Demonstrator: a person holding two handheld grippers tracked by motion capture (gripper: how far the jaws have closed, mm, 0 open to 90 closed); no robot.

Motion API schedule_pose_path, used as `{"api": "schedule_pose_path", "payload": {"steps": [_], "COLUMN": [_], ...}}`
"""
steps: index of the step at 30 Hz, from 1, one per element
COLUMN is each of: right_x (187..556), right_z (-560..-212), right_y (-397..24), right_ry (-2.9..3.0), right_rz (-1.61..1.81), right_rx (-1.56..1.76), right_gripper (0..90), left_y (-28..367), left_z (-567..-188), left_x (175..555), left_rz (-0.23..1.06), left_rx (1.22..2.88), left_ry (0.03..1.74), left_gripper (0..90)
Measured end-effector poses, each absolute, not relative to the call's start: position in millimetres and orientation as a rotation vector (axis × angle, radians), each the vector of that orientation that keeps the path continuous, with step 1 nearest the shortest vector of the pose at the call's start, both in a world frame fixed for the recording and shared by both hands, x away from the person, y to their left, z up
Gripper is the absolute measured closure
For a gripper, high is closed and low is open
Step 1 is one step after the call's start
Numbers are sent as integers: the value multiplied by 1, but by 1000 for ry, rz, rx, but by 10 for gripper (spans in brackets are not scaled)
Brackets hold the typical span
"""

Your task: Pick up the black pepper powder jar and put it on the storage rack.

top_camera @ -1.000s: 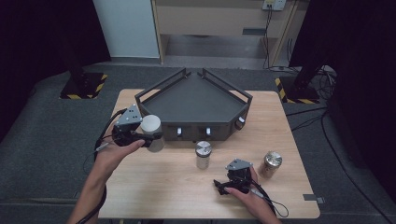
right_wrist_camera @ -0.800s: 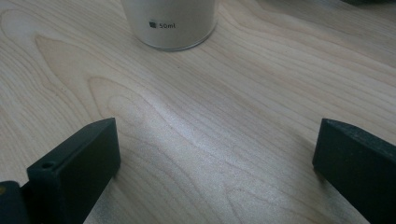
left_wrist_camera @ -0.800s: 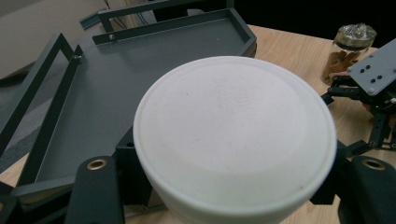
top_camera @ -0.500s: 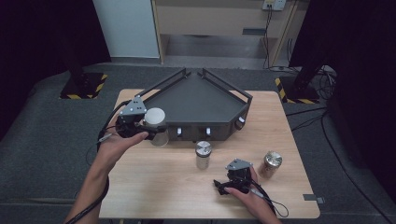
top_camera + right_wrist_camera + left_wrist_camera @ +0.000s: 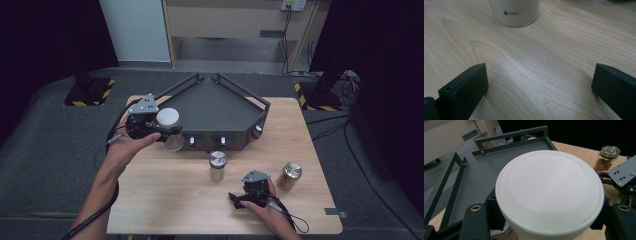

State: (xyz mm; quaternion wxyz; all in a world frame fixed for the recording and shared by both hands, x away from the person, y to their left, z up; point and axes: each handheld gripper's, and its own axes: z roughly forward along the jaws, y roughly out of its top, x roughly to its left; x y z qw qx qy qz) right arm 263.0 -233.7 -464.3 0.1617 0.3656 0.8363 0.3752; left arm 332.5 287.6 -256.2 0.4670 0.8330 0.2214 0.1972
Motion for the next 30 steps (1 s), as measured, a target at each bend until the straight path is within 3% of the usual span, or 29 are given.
{"api": "schedule_pose_path", "payload": {"steps": [30], "right_x": [263], "right_z": [-464], "right_y": [-234], "right_ry": [2387], "right_rz": [1071], "right_rx": [1044], "right_gripper": [8], "left_y": [279], "left_z": [-228], "left_x": [360], "left_rz": [518], "left_rx": [2035], "left_ry": [521], "left_gripper": [325]}}
